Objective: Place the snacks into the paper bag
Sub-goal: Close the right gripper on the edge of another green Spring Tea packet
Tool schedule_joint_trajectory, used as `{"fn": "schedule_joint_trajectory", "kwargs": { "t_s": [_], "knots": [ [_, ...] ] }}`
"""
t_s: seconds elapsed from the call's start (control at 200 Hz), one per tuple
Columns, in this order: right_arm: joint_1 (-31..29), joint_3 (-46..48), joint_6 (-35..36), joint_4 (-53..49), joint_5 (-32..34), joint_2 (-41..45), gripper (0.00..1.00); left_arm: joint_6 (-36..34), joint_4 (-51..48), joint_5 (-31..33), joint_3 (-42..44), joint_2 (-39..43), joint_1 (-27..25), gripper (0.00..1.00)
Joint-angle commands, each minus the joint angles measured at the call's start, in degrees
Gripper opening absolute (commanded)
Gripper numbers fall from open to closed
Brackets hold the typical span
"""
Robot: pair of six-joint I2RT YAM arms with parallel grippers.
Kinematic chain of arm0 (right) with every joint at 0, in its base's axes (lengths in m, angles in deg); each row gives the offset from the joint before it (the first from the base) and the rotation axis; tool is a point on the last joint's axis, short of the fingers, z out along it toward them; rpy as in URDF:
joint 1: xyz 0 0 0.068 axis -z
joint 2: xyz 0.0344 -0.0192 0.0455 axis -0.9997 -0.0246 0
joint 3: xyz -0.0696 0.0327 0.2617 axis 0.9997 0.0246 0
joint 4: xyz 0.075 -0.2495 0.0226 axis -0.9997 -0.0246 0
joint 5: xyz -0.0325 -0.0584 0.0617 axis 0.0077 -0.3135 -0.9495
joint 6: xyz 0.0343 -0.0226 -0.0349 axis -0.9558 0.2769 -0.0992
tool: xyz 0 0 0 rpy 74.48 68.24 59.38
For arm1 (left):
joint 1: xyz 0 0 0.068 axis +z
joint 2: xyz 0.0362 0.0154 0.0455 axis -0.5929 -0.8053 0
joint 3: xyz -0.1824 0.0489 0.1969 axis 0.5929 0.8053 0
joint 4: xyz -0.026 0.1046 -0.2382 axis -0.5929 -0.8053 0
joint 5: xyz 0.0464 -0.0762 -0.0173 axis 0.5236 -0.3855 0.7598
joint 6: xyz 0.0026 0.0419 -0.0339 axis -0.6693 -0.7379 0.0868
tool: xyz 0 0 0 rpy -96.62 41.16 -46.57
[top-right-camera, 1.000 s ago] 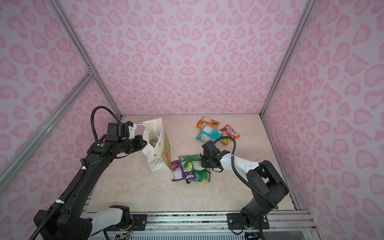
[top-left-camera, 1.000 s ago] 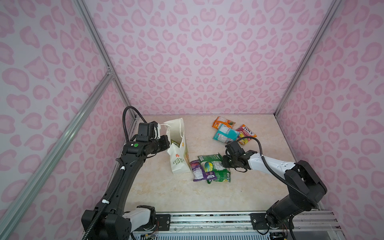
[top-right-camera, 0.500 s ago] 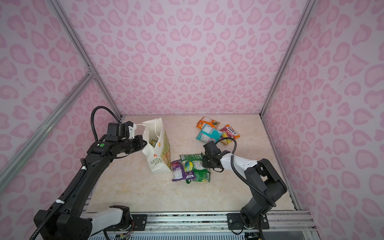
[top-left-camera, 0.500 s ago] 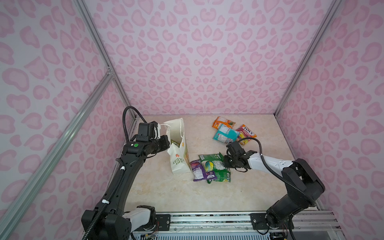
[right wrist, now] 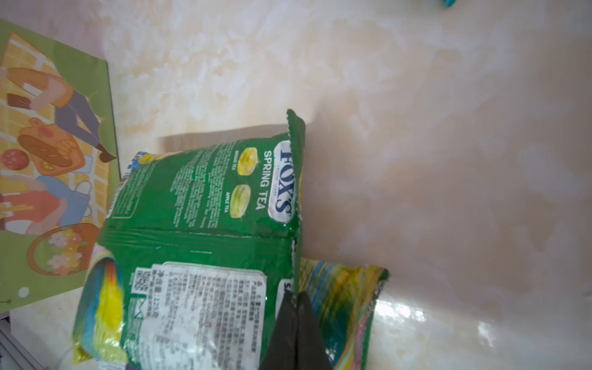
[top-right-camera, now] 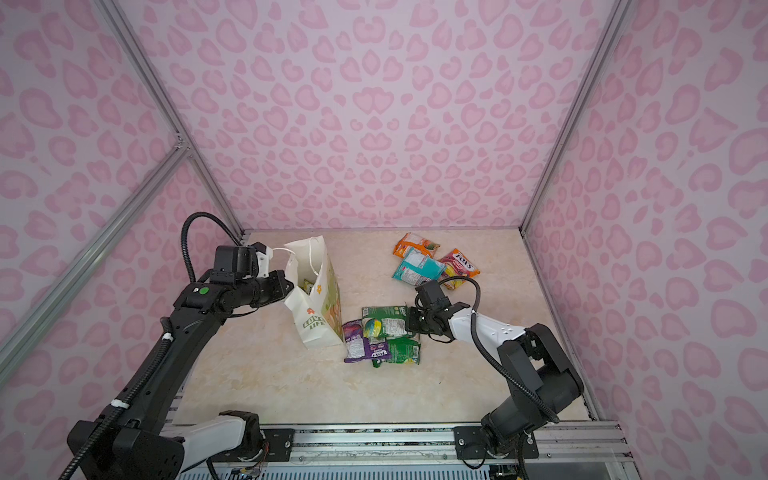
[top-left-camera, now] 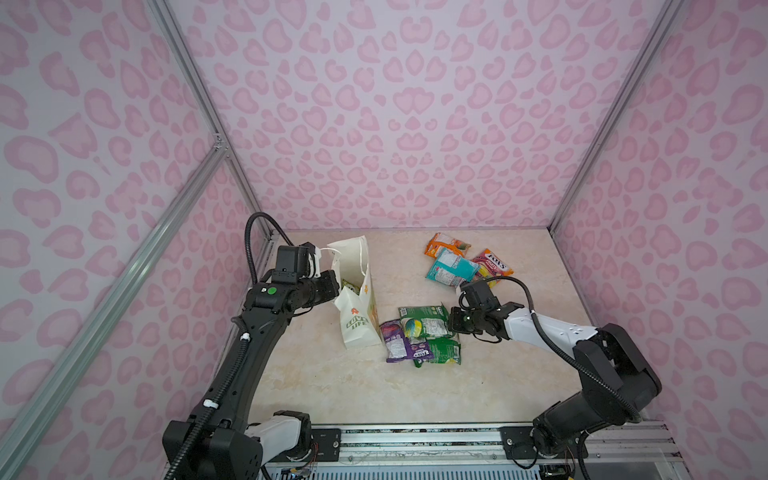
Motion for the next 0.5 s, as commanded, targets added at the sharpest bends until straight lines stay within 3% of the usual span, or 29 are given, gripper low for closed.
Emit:
{"fn": "schedule_joint_trajectory", "kwargs": {
  "t_s": [0.0,0.495],
  "knots": [
    [0.5,0.1,-0.8,1.3,-3.2,1.4,0.00,-0.8,-1.2,0.2,0.1,0.0,-0.1,0.04],
    [3.5,-0.6,-4.4,4.2,-12.3,8.2,0.00,-0.7,-1.2,0.1,0.0,-0.1,-0.1,0.04]
  ]
}}
